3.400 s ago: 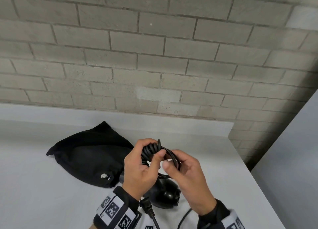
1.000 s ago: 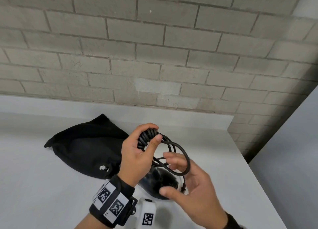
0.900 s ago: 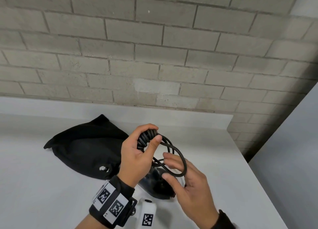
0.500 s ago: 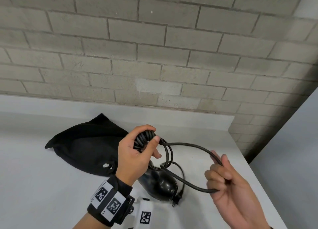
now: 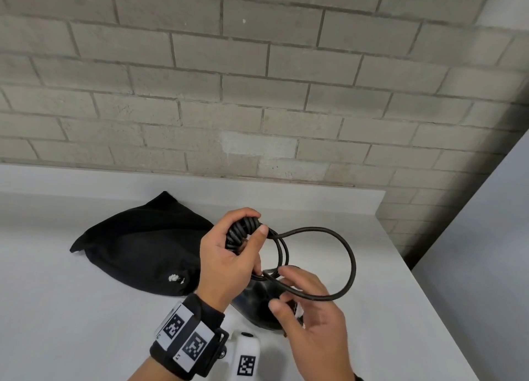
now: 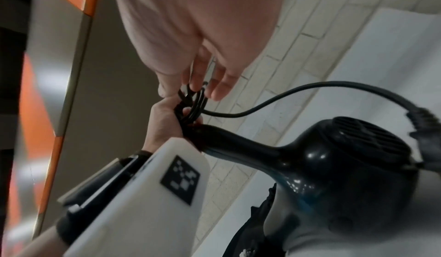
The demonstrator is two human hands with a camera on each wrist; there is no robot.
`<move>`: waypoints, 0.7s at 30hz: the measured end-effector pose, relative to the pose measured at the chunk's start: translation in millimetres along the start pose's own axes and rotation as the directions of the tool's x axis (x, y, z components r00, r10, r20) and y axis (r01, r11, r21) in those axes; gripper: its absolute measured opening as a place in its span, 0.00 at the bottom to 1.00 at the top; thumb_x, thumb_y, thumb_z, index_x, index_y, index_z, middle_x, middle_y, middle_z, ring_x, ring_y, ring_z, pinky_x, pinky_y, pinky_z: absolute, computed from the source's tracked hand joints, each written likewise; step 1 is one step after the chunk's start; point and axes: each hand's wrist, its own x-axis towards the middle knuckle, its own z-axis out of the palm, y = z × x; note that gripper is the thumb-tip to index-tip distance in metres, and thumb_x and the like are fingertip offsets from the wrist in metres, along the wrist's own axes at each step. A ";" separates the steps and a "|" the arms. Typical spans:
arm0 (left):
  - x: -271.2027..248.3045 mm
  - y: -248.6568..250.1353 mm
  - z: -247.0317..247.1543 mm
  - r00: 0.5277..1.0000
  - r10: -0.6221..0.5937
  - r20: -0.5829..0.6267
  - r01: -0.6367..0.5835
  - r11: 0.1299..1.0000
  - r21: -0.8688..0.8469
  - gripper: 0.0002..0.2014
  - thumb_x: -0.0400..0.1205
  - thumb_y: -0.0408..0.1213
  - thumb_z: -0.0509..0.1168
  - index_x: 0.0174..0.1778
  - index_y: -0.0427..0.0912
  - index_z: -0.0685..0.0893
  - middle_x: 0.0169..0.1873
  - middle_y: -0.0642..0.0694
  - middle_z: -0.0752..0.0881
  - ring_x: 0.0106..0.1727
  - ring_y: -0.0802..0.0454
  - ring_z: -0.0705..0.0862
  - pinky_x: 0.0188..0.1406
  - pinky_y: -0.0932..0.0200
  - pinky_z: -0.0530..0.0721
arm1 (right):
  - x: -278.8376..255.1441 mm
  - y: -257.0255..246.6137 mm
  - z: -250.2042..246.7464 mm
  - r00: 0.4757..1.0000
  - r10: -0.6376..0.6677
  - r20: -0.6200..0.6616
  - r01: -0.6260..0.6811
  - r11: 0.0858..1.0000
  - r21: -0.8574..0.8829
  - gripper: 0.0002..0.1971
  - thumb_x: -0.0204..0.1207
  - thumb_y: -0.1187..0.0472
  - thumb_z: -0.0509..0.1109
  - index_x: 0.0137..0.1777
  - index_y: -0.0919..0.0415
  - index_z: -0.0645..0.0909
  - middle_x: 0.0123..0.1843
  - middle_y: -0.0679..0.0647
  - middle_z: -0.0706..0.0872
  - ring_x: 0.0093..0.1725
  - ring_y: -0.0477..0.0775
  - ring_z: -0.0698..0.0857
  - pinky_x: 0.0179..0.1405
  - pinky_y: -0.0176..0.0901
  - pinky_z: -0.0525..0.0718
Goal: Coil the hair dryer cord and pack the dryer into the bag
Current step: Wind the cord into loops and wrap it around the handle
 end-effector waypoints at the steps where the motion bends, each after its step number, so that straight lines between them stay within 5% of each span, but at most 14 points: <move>1: 0.1 0.0 -0.1 1.000 0.001 0.001 -0.001 1.000 0.000 0.06 0.81 0.33 0.73 0.52 0.42 0.85 0.26 0.39 0.82 0.14 0.41 0.79 0.14 0.50 0.79 | 3.1 -1.5 2.7 0.998 -0.062 -0.017 0.061 0.995 -0.077 0.16 0.69 0.56 0.77 0.58 0.45 0.88 0.57 0.46 0.88 0.55 0.53 0.87 0.52 0.43 0.86; 4: -0.3 -0.4 -1.0 1.000 0.012 0.003 -0.012 1.000 0.006 0.08 0.79 0.38 0.73 0.52 0.44 0.85 0.24 0.39 0.81 0.13 0.42 0.79 0.13 0.52 0.80 | 12.2 -10.9 3.3 0.989 -0.150 0.013 0.149 0.966 -0.210 0.07 0.75 0.55 0.73 0.50 0.45 0.89 0.51 0.45 0.90 0.55 0.51 0.89 0.54 0.39 0.85; 6: -0.7 -0.8 -1.9 1.000 0.008 -0.001 -0.008 1.000 0.012 0.08 0.79 0.40 0.73 0.52 0.45 0.85 0.22 0.40 0.80 0.13 0.43 0.78 0.13 0.51 0.81 | 15.9 -24.4 1.5 0.998 -0.065 -0.022 0.064 0.997 -0.039 0.05 0.74 0.52 0.73 0.47 0.46 0.89 0.47 0.50 0.92 0.50 0.49 0.90 0.51 0.35 0.84; 8: -1.0 -1.7 -2.2 1.000 -0.002 -0.014 0.002 1.000 0.010 0.07 0.79 0.36 0.73 0.52 0.44 0.85 0.20 0.41 0.80 0.12 0.42 0.78 0.14 0.49 0.81 | 24.0 -37.1 -4.1 0.993 0.072 -0.094 -0.048 0.971 0.232 0.14 0.69 0.41 0.77 0.45 0.51 0.88 0.44 0.56 0.92 0.48 0.55 0.90 0.51 0.40 0.86; 10: -1.0 -2.6 -2.6 1.000 -0.005 -0.029 0.006 1.000 0.009 0.07 0.79 0.35 0.72 0.52 0.42 0.85 0.20 0.41 0.80 0.13 0.42 0.78 0.15 0.49 0.81 | 31.6 -47.3 -22.7 0.981 0.192 -0.021 -0.135 0.758 0.638 0.18 0.70 0.42 0.78 0.47 0.57 0.85 0.42 0.57 0.89 0.43 0.60 0.90 0.50 0.50 0.88; 12: 0.5 -3.9 -4.0 0.999 -0.007 -0.049 0.008 1.000 0.006 0.07 0.79 0.35 0.72 0.52 0.41 0.85 0.20 0.42 0.80 0.13 0.43 0.77 0.16 0.49 0.81 | 39.6 -64.1 -48.0 0.962 0.171 0.214 -0.264 0.376 0.888 0.18 0.87 0.48 0.59 0.60 0.64 0.78 0.47 0.62 0.83 0.37 0.56 0.83 0.49 0.50 0.86; 13: 1.7 -4.9 -4.8 0.998 -0.005 -0.060 0.005 1.000 0.005 0.07 0.79 0.35 0.72 0.52 0.40 0.85 0.21 0.41 0.80 0.14 0.44 0.77 0.16 0.49 0.81 | 42.4 -71.2 -66.3 0.944 0.231 0.236 -0.305 0.339 0.890 0.22 0.91 0.47 0.46 0.64 0.64 0.73 0.49 0.62 0.81 0.34 0.53 0.78 0.44 0.46 0.84; 15: 3.3 -5.6 -5.8 0.998 0.004 -0.070 -0.004 1.000 0.003 0.07 0.79 0.35 0.72 0.51 0.40 0.85 0.22 0.40 0.80 0.15 0.45 0.76 0.16 0.50 0.81 | 39.2 -71.1 -95.7 0.926 0.264 0.271 -0.357 0.370 0.858 0.29 0.90 0.46 0.33 0.70 0.64 0.69 0.50 0.61 0.79 0.33 0.51 0.70 0.35 0.44 0.75; 18: 4.2 -4.8 -5.6 0.998 0.012 -0.062 -0.012 1.000 0.005 0.07 0.79 0.35 0.72 0.51 0.39 0.85 0.23 0.39 0.80 0.15 0.44 0.76 0.17 0.51 0.81 | 31.7 -51.7 -128.8 0.911 0.269 0.313 -0.403 0.416 0.815 0.35 0.89 0.45 0.26 0.78 0.65 0.64 0.47 0.63 0.74 0.38 0.54 0.67 0.39 0.47 0.65; 21: 3.3 -3.5 -4.5 0.999 0.022 -0.047 -0.022 1.000 0.008 0.07 0.80 0.35 0.72 0.52 0.40 0.85 0.23 0.40 0.80 0.15 0.43 0.77 0.17 0.51 0.82 | 31.3 -50.3 -137.5 0.903 0.385 0.190 -0.383 0.522 0.763 0.33 0.89 0.44 0.34 0.77 0.68 0.66 0.42 0.57 0.66 0.37 0.54 0.65 0.38 0.47 0.64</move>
